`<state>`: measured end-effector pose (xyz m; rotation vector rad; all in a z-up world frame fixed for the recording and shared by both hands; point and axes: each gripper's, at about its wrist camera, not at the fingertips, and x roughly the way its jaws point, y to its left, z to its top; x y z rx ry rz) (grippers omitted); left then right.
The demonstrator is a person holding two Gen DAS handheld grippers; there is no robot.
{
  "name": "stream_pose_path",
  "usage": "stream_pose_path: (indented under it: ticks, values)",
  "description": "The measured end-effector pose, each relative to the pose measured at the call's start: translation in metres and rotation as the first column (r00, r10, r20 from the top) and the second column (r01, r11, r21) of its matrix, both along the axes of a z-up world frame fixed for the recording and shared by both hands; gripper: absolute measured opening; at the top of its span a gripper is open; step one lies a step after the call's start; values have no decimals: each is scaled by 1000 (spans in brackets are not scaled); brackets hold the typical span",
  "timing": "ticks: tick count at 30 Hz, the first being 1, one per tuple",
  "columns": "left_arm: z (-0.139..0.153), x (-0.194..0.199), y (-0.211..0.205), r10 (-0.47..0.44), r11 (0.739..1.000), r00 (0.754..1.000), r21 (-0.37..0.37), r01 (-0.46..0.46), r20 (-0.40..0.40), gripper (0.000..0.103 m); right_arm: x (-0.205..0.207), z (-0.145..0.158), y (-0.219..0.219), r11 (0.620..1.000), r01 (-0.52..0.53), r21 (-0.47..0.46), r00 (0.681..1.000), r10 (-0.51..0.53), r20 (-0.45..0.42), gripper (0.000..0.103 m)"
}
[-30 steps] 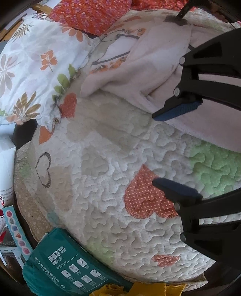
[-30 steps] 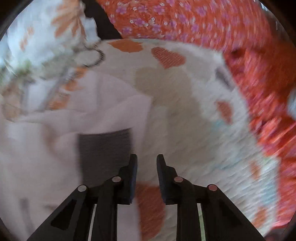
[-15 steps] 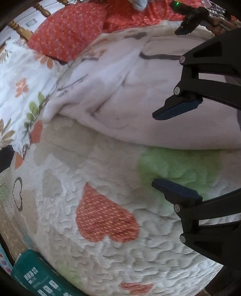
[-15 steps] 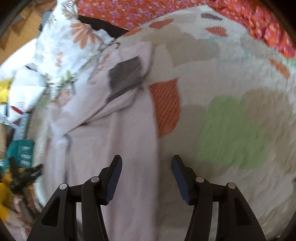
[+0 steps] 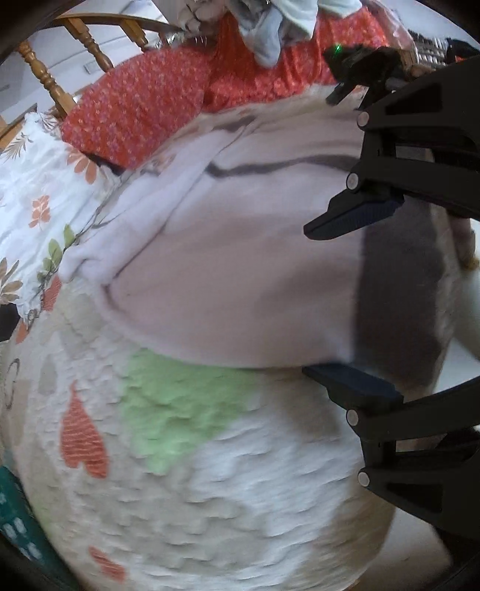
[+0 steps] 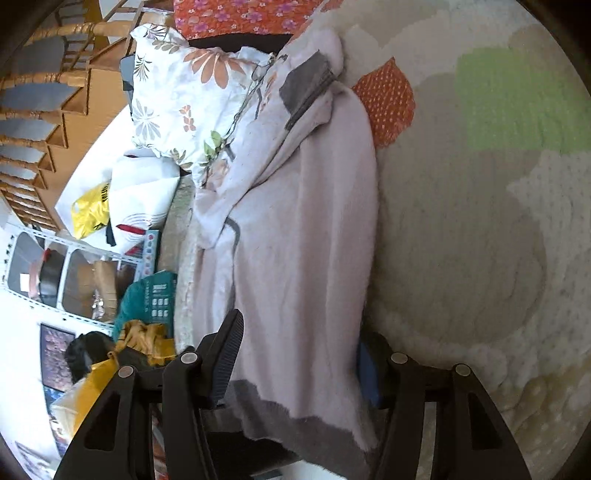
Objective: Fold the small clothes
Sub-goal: 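Grasp the grey knit hem band with both grippers, then lift the hem with both grippers, fold it toward the collar, release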
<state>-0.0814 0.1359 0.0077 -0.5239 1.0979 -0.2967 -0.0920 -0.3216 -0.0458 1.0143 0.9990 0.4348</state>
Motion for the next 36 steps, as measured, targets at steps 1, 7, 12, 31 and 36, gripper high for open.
stream_pose_path:
  ticks: [1, 7, 12, 31, 36]
  values:
    - [-2, -3, 0, -1, 1000, 1000, -19, 1, -5, 65, 0, -1, 3, 1000, -8, 10, 1000, 8, -3, 62]
    - [-9, -20, -1, 23, 998, 999, -49, -24, -32, 49, -13, -2, 20, 998, -58, 27, 998, 58, 4, 61]
    - [-12, -24, -1, 38, 997, 999, -68, -40, -39, 48, -29, -8, 32, 995, -92, 29, 996, 92, 2, 60]
    - [12, -37, 8, 119, 993, 992, 7, -118, -40, 7, -59, 9, 51, 967, -50, -252, 999, 51, -2, 10]
    - [45, -80, 18, 119, 992, 993, -49, -118, 22, 7, -81, 27, 35, 983, -40, -178, 998, 48, 42, 9]
